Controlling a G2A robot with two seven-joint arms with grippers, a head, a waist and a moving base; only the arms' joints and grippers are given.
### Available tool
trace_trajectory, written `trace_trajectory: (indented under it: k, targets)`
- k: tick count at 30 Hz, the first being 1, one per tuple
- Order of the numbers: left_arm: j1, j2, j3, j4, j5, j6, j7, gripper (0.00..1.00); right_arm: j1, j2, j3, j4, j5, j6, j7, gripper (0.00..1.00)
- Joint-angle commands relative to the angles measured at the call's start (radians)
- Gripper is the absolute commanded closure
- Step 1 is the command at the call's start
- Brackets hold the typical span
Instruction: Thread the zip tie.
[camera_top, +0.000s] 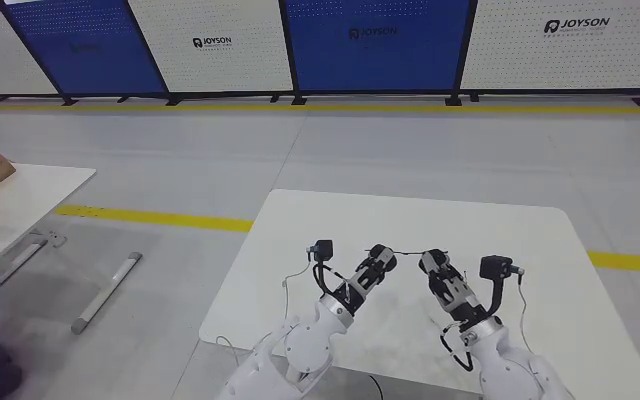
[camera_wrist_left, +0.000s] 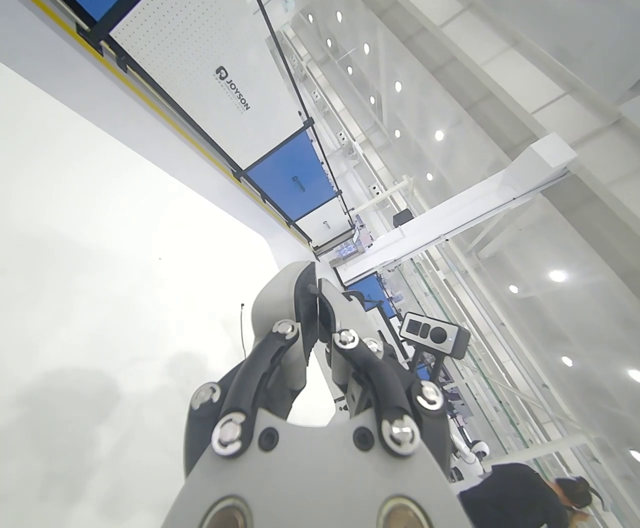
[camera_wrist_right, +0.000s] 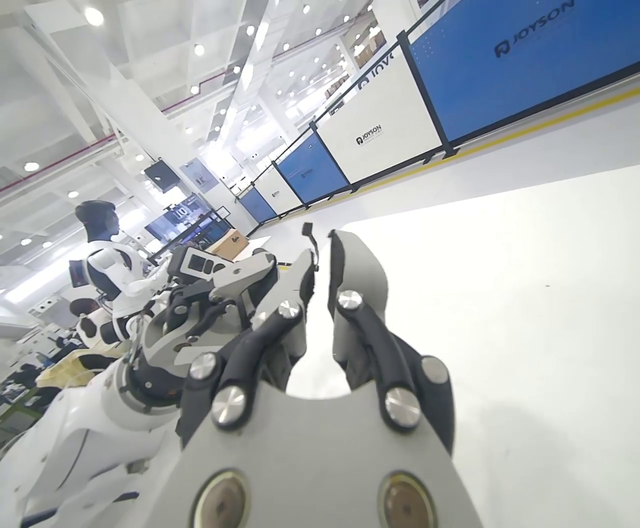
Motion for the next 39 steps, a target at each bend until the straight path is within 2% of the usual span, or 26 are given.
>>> trace_trajectory:
  k: [1, 12, 27, 34, 35, 36, 39]
  targets:
    - [0.001, 0.000, 0.000, -0.005, 0.003, -0.003, -0.003, 1.00, 0.002, 0.000, -0.003, 0.001, -0.007, 0.002, 0.002, 1.00]
    - [0.004, 0.002, 0.009, -0.015, 0.039, -0.016, -0.027, 1.00, 0.010, 0.001, -0.013, -0.005, -0.030, -0.009, 0.025, 1.00]
    - [0.010, 0.004, 0.012, -0.027, 0.057, -0.022, -0.038, 1.00, 0.038, 0.004, -0.010, 0.021, 0.050, -0.036, 0.100, 1.00]
    - [0.006, 0.004, 0.008, -0.020, 0.064, 0.000, -0.026, 1.00, 0.026, 0.005, -0.005, 0.010, 0.005, -0.024, 0.037, 1.00]
    - [0.004, 0.004, 0.007, -0.018, 0.068, 0.003, -0.025, 0.99, 0.023, 0.005, -0.004, 0.007, -0.005, -0.023, 0.029, 1.00]
    - [0.003, 0.004, 0.008, -0.017, 0.075, 0.007, -0.024, 0.91, 0.020, 0.005, -0.004, 0.004, -0.016, -0.022, 0.022, 1.00]
    - [0.000, 0.003, 0.012, -0.013, 0.083, 0.009, -0.020, 0.82, 0.012, 0.005, -0.009, -0.002, -0.038, -0.015, 0.006, 1.00]
